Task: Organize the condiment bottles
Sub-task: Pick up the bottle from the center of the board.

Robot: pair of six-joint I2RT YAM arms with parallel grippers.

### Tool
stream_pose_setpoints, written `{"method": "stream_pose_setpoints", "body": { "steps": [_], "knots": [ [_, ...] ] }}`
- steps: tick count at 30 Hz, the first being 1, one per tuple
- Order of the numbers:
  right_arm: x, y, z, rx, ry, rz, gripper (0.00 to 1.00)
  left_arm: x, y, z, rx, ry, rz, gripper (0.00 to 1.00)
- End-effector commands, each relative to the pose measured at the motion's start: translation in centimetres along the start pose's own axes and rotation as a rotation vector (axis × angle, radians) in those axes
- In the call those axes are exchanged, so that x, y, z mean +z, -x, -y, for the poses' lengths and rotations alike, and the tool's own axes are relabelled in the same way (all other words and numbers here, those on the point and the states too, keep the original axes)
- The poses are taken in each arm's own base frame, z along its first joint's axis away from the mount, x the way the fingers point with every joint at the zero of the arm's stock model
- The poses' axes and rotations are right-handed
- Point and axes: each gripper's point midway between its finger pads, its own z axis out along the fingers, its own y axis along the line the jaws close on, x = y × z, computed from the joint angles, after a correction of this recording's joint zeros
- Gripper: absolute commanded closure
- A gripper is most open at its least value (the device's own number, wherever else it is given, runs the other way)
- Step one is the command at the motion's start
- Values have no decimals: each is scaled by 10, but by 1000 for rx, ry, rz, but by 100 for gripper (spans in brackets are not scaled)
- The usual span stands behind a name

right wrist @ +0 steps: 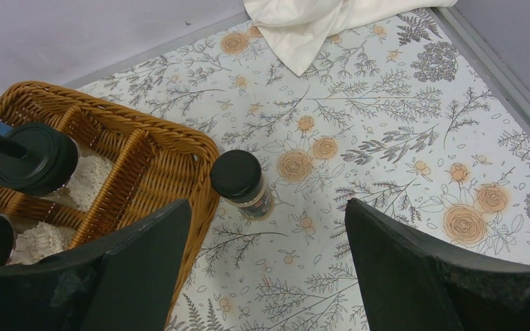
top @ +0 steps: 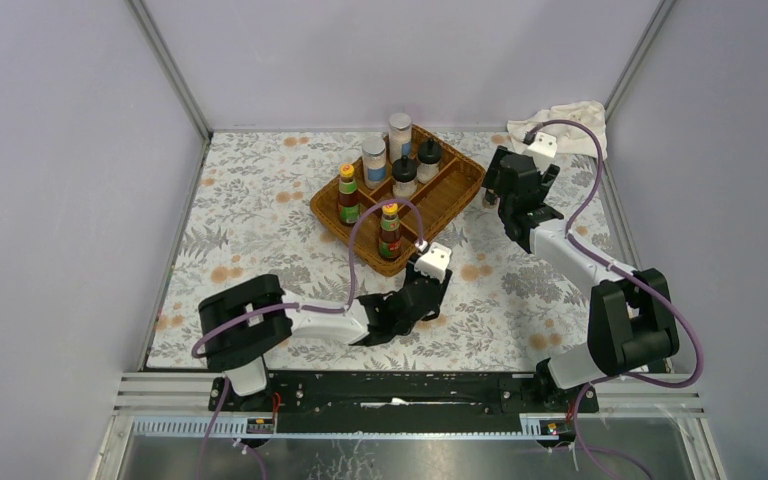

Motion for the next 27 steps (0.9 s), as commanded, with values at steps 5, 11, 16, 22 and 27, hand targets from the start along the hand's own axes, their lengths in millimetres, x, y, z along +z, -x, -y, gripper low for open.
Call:
{"method": "stream_pose_setpoints", "body": {
  "steps": [5, 11, 16, 22, 27],
  "knots": [
    [-7, 22, -3, 52, 22, 55, 11, -14, 46, 3, -38, 31, 97, 100],
    [-7, 22, -2, 54, 21, 54, 11, -16, 72, 9, -40, 35, 127, 100],
    [-7, 19, 0, 54, 14, 50, 11, -15, 100, 8, -10, 72, 171, 100],
    [-9, 22, 1, 56, 13, 57, 11, -10, 129, 5, 45, 126, 224, 100],
    [-9, 22, 4, 58, 4, 59, 11, 5, 145, -5, 50, 155, 238, 100]
  ]
}}
